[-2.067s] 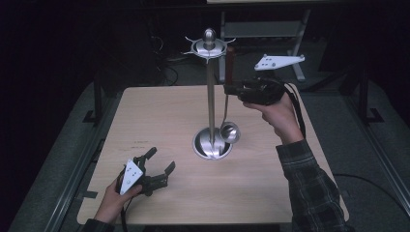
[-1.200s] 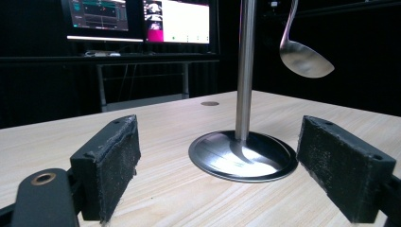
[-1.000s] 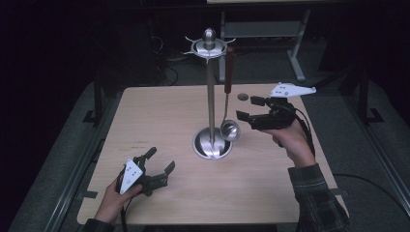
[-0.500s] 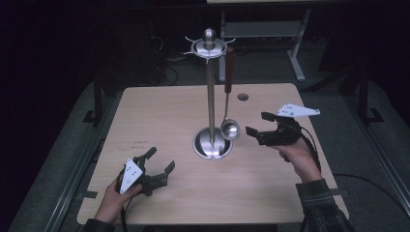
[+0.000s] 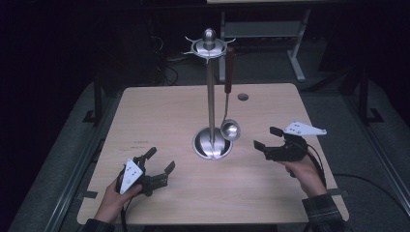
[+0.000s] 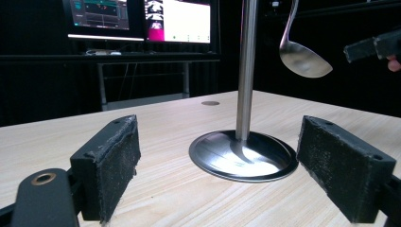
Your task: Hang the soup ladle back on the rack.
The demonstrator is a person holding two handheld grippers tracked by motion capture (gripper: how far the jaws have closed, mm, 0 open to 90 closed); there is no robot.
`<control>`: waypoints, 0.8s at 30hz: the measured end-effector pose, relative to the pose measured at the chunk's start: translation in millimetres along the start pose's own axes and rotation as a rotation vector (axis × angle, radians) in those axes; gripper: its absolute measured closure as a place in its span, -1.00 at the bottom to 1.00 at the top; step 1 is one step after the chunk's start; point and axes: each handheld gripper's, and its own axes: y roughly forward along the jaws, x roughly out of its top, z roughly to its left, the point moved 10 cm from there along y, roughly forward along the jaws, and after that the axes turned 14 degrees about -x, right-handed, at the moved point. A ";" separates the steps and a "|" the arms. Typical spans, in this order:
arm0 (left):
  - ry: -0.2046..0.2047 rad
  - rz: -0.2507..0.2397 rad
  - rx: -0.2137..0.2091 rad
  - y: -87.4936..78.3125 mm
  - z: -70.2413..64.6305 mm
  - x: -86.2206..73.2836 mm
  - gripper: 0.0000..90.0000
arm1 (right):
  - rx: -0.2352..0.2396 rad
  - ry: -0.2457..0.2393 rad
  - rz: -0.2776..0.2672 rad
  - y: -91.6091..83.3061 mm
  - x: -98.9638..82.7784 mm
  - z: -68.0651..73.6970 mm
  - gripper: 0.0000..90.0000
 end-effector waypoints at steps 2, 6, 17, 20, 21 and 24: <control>0.001 0.000 0.000 -0.1 0.0 0.0 -0.70 | -0.007 0.004 0.008 -1.5 -7.3 -1.6 -0.67; 0.003 0.001 0.000 -0.1 -0.1 0.0 -0.70 | -0.025 0.003 0.013 -4.6 -21.5 -5.4 -0.67; 0.007 0.001 0.000 -0.1 -0.3 0.0 -0.70 | -0.053 0.003 0.061 -14.9 -61.2 -12.6 -0.67; 0.007 0.001 0.000 -0.1 -0.3 0.0 -0.70 | -0.059 -0.001 0.080 -17.7 -72.0 -13.8 -0.67; 0.007 0.001 0.000 0.0 -0.4 0.0 -0.70 | -0.064 -0.001 0.088 -18.6 -75.6 -14.4 -0.67; 0.009 0.002 0.000 0.0 -0.4 0.0 -0.70 | -0.073 -0.005 0.110 -20.8 -86.8 -15.2 -0.67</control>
